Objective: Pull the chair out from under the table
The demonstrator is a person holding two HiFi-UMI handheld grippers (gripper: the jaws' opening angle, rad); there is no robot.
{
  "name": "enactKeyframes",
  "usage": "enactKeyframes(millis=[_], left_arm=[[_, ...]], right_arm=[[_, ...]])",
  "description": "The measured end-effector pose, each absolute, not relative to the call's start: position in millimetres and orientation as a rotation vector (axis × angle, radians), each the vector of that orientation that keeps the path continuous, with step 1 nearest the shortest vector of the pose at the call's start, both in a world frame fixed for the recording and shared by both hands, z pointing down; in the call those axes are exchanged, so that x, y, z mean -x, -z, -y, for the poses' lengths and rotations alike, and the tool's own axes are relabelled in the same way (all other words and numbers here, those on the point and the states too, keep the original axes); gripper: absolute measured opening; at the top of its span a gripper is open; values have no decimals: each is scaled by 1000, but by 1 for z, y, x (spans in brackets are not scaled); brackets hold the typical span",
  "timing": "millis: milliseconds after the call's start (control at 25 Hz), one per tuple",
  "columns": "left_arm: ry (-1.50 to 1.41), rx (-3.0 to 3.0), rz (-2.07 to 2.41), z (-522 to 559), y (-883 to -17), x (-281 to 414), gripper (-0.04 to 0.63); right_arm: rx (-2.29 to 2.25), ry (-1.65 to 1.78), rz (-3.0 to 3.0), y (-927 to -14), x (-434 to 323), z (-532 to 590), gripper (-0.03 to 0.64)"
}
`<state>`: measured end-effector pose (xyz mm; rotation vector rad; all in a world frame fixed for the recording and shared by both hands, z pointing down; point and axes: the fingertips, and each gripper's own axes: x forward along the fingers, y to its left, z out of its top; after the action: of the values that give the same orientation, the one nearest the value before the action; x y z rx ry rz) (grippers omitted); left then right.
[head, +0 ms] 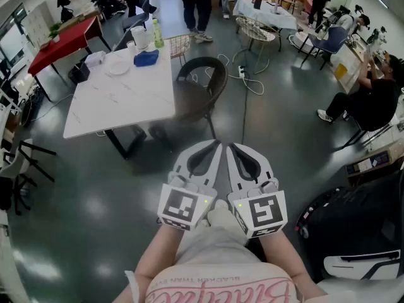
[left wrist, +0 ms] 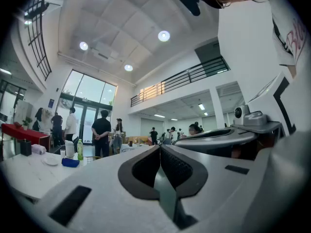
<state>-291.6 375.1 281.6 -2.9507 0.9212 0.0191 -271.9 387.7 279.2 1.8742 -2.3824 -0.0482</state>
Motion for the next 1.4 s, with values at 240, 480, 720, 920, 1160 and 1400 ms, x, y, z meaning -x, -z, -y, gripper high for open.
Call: enactKeyframes(millis=[240,480,720,920,1160,1400], left_arm=[[-28,2946,-945,-365,-283,297,5],[-29,2942,-962,-350,-283,292,5],[-14,2941,-984,-323,-285,274,5],[-5,2935,-997,-293,-283,244,5],[2,2920,-1039,-256,-282,205,5],[17,2904,-1075,-221,-284,169,5]], right_arm=[[-1873,63,2385,-279,275,-379,3],[-1854,92,2399,-276,269,-365,3],[-1885,34,2425,-278,243,-340,3],[-1857,-19,2447,-283,216,-310,5],[-1806,-40,2487,-283,180,-273,5],[-1758,-63,2518,-289,144,-240,5]])
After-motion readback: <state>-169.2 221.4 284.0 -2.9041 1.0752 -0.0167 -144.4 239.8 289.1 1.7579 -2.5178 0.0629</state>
